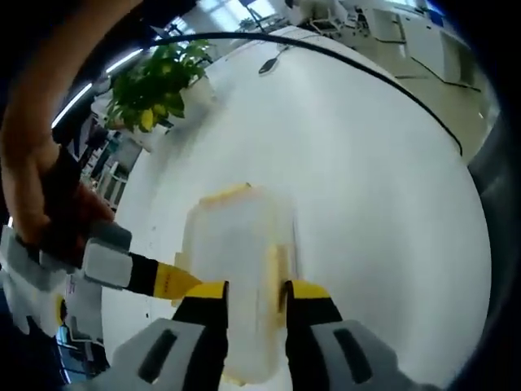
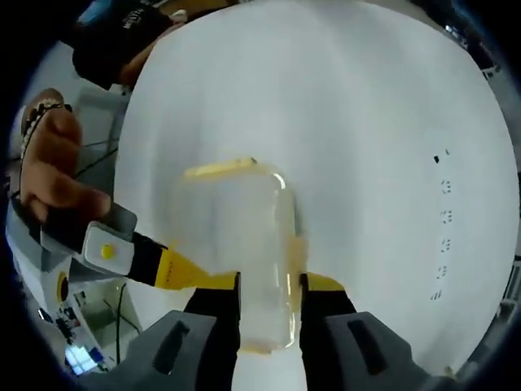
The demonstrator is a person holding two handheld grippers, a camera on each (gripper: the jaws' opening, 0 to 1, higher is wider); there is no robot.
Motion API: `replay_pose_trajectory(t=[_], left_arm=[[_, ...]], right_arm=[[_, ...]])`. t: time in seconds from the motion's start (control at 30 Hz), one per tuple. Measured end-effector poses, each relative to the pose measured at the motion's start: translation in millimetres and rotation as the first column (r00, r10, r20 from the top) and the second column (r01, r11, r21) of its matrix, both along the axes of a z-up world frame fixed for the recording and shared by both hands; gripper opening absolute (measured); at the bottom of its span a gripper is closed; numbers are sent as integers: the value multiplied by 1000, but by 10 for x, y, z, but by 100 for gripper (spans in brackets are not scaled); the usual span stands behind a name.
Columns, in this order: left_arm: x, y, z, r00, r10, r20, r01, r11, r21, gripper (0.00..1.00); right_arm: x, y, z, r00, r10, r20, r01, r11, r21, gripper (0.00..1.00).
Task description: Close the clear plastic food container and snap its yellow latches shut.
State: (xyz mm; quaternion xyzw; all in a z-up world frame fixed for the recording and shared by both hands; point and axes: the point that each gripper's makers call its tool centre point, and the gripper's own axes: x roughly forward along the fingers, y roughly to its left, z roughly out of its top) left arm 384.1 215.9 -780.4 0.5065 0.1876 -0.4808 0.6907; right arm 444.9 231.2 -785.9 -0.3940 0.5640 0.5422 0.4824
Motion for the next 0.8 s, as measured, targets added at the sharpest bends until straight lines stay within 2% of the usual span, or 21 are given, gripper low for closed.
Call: replay_pose_trajectory(t=[0.13,0.37,0.4,0.43,0.57,0.73,0.8], left_arm=[[2,0,4,1000,-2,1,2,1000,-3,20],[16,-2,-3,1000,-14,4,14,1000,8,20],[24,-4,-3,1000,-8,6,8,1000,6,20],[13,-4,-15,1000,-7,-1,7,1000,3,20],[-2,19,-2,1000,-13,3,13,1000,-8,20],[-14,21,9,1000,-16,8,16,1000,-16,21],[-7,20,14,1000,-11,0,11,1000,-28,21]], right_arm=[[5,7,9,1000,12,-17,-11,999,35,23],[18,33,-5,999,40,-27,-39,998,47,21],[-62,-61,18,996,36,-79,-37,999,-13,20],[-5,13,-7,996,67,-50,-66,997,28,20],[-25,33,-4,996,63,-57,-63,998,8,21],[45,94,16,997,63,-43,-66,996,-57,24],[34,102,41,994,112,-3,-112,989,-93,25]])
